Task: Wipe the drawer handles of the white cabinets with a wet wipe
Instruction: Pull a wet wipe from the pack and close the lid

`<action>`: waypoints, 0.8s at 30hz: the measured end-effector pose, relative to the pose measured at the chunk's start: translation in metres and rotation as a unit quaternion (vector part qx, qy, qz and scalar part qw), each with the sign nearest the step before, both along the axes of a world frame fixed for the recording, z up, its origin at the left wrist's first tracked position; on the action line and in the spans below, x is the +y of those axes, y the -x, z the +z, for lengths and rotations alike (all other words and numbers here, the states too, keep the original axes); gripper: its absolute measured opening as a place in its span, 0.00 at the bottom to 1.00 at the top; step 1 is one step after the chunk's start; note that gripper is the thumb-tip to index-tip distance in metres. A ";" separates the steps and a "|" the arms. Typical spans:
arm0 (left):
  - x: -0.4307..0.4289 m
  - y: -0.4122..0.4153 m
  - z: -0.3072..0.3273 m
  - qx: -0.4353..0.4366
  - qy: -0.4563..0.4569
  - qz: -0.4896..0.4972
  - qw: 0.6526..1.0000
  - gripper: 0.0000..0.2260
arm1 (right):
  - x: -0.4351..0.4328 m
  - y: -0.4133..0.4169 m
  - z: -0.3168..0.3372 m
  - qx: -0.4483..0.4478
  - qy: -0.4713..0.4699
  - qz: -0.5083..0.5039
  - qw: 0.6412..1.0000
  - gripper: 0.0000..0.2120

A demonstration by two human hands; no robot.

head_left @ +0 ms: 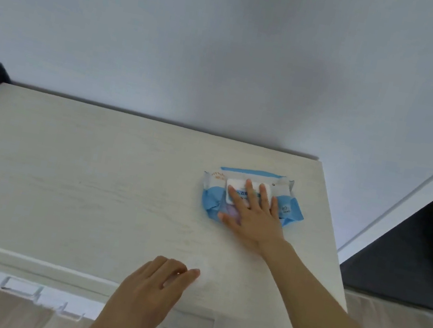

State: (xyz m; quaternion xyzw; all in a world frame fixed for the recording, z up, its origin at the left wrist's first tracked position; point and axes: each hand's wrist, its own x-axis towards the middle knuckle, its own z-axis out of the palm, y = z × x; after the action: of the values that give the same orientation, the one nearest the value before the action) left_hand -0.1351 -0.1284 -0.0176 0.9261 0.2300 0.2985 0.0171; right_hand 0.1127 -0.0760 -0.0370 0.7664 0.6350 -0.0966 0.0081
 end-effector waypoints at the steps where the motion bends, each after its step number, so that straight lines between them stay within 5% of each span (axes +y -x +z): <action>1: 0.002 -0.001 0.002 0.006 0.006 0.002 1.000 0.24 | 0.004 0.005 -0.003 0.006 -0.006 -0.022 1.000 0.33; 3: 0.006 -0.001 0.003 0.011 0.011 0.003 1.000 0.29 | 0.008 0.014 -0.007 0.008 -0.015 -0.055 0.998 0.33; 6: 0.013 0.001 0.002 -0.007 0.009 0.001 1.000 0.15 | 0.007 0.021 -0.011 -0.003 -0.030 -0.078 0.996 0.33; 10: 0.019 0.007 -0.002 0.013 0.000 -0.014 1.000 0.12 | -0.001 0.025 -0.015 -0.007 -0.038 -0.092 0.995 0.35; 16: 0.026 0.024 -0.001 0.000 0.012 -0.067 0.998 0.16 | -0.016 0.032 0.013 0.014 -0.047 -0.071 0.996 0.32; 20: 0.024 0.032 -0.001 -0.029 0.039 -0.081 0.996 0.18 | -0.067 0.074 0.041 0.219 -0.201 -0.026 0.954 0.29; 24: 0.010 0.037 0.003 -0.081 0.063 -0.095 0.990 0.07 | -0.125 0.131 0.051 0.319 -0.187 0.005 0.929 0.26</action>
State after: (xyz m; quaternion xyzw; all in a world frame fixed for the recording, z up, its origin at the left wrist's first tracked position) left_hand -0.1719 -0.1183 -0.0143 0.9135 0.1570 0.3549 0.1222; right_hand -0.0179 -0.2009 0.0136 0.6796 0.6146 -0.2151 -0.3377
